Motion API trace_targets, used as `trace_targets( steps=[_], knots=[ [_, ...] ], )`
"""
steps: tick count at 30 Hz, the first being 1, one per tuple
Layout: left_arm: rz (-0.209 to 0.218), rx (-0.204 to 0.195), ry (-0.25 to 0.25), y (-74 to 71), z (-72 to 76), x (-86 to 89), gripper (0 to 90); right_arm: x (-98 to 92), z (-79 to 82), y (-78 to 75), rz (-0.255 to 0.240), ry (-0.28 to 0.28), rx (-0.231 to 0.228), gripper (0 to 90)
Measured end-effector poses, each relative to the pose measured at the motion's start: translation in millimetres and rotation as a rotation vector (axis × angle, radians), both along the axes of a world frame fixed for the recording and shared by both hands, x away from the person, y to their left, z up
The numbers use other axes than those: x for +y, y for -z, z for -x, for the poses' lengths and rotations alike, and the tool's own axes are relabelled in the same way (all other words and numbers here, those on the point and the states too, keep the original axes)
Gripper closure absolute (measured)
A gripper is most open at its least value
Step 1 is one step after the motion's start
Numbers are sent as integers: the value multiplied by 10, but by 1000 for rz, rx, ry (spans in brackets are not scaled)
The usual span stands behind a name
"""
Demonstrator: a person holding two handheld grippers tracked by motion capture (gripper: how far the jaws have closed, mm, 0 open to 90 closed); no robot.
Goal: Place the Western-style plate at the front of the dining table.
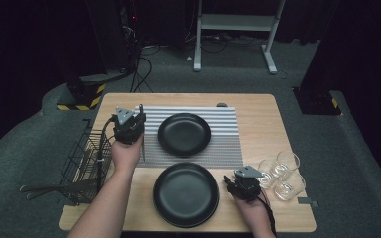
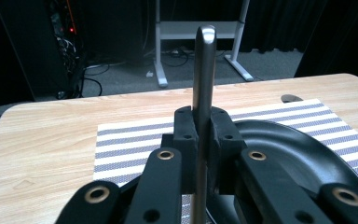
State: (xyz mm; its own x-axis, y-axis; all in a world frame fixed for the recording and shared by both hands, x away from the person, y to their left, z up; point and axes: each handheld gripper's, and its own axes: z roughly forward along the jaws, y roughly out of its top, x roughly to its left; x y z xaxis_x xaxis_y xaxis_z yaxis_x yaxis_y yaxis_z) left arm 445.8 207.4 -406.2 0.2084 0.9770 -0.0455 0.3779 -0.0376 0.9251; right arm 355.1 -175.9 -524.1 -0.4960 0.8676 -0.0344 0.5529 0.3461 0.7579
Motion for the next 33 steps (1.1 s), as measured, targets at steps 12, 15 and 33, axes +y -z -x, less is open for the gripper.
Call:
trace_targets(
  steps=[12,15,33],
  knots=[
    [-6,37,-13,47,-198,-43,834,0,1,0,-2,-5,1,532],
    [-14,54,-12,55,-261,-44,833,0,1,0,-2,-5,1,532],
    [45,106,-28,148,-486,58,832,0,2,0,-4,-5,1,533]
  ],
)
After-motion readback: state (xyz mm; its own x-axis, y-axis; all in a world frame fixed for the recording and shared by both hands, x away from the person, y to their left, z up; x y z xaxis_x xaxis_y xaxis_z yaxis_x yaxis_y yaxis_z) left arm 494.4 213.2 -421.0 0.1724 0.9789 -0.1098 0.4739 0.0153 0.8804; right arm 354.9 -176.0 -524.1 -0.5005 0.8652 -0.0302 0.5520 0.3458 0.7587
